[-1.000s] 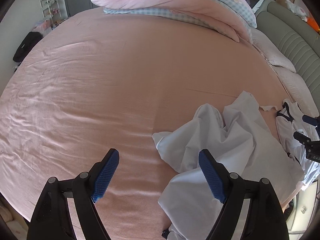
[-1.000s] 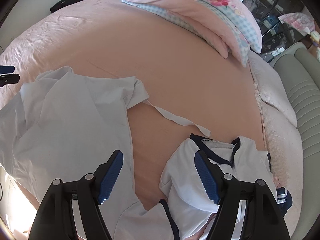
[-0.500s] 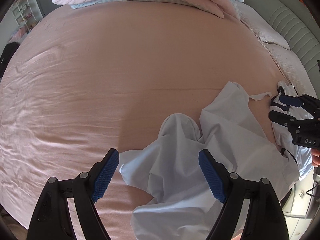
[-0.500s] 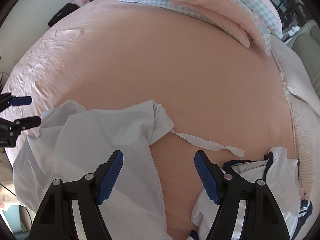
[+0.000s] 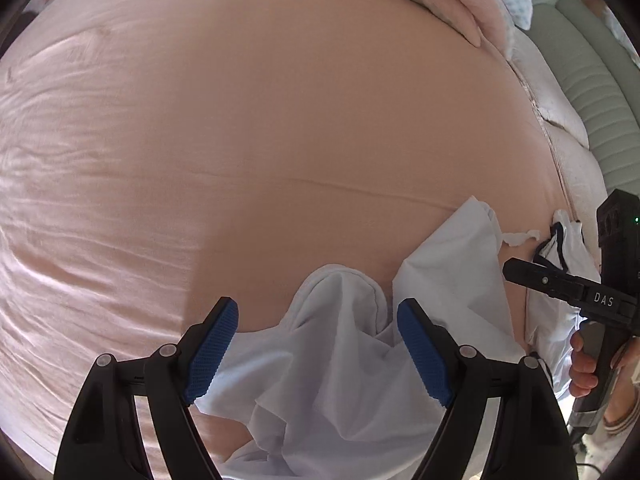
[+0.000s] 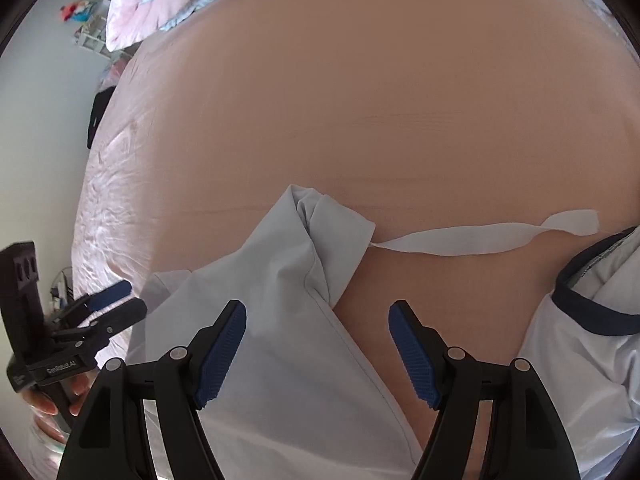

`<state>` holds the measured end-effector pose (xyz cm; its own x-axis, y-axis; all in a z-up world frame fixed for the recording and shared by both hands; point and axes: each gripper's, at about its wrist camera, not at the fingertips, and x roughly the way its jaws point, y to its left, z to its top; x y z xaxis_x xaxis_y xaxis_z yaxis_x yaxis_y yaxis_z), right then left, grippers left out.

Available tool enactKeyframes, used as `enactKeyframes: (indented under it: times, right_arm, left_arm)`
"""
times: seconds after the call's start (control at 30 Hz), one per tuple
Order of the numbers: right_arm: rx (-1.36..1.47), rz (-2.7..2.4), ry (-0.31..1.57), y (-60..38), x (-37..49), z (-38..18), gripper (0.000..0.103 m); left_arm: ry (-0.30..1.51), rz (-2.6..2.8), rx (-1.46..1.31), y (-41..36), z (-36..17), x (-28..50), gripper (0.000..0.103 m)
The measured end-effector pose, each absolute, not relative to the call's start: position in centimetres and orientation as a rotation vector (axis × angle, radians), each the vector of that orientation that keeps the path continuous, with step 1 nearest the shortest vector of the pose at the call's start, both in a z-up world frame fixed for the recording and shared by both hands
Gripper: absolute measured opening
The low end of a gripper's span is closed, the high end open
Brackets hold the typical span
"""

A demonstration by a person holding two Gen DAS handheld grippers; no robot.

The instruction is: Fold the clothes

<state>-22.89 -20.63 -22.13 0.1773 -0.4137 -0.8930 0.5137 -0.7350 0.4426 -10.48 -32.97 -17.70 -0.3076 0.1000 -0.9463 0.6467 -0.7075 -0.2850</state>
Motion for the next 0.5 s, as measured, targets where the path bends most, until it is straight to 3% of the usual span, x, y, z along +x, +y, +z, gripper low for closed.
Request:
enactKeyframes:
  times: [0.17,0.37,0.5]
  right_arm:
    - [1.810,-1.644,-0.001,-20.8,-23.5,-24.1,0.073]
    - [1.783,-1.645,0.012,-21.5,-23.3,-24.1,0.073]
    - [1.743,-1.580,-0.126,-21.9,-23.6,-23.9,0.073]
  left_arm:
    - [1.012,-2.035,1.570,-33.8,-19.1,-8.5,0.082]
    - [1.002,-2.065,1.596,-33.6,-18.9,-7.0,0.082]
    - [1.064,-2.074,1.595,-33.9,-18.8,-6.0,0.082]
